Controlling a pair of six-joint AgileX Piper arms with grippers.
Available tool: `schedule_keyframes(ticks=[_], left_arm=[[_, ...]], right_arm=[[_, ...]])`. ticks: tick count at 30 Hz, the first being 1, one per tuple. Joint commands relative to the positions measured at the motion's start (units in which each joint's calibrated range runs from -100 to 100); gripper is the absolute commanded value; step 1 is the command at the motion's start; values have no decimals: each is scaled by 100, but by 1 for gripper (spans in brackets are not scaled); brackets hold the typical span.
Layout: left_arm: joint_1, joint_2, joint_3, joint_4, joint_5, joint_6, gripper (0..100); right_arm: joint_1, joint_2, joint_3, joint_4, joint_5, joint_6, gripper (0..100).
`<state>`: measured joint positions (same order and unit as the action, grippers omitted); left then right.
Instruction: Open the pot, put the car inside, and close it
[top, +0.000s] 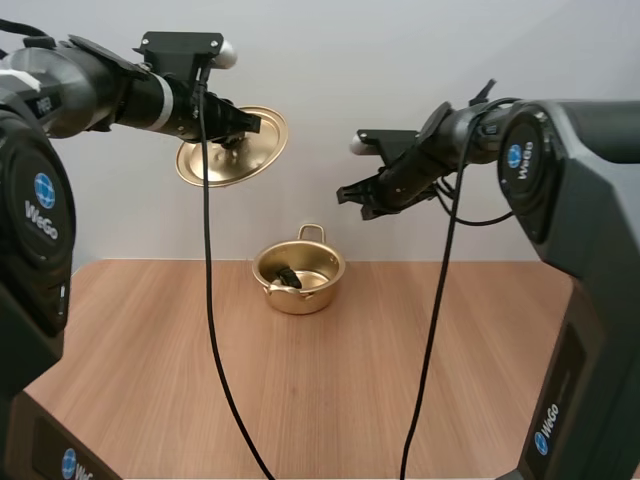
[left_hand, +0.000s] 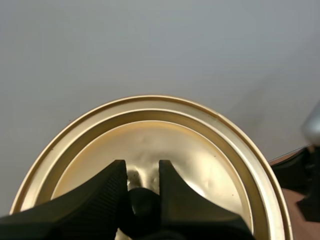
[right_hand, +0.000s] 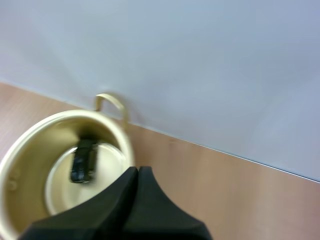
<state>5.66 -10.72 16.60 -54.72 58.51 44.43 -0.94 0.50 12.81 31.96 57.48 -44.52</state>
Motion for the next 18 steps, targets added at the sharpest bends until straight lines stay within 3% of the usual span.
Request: schedule_keyframes(ticks=[1, 6, 11, 18], left_arm=[[-359, 84, -7, 634, -464, -193, 0], [-645, 512, -7, 1548, -621, -636, 0], [-685, 1098, -7, 1640, -111, -644, 0], [-685, 1745, -7, 1664, -125, -498, 0]], right_arm=[[-267, -852, 538, -3, -209, -16, 0], [-458, -1837, 1544, -26, -686, -16, 0], [-458, -2610, 2386, -145, -1275, -16, 0], [-458, -2978, 2885, -134, -1273, -16, 0]])
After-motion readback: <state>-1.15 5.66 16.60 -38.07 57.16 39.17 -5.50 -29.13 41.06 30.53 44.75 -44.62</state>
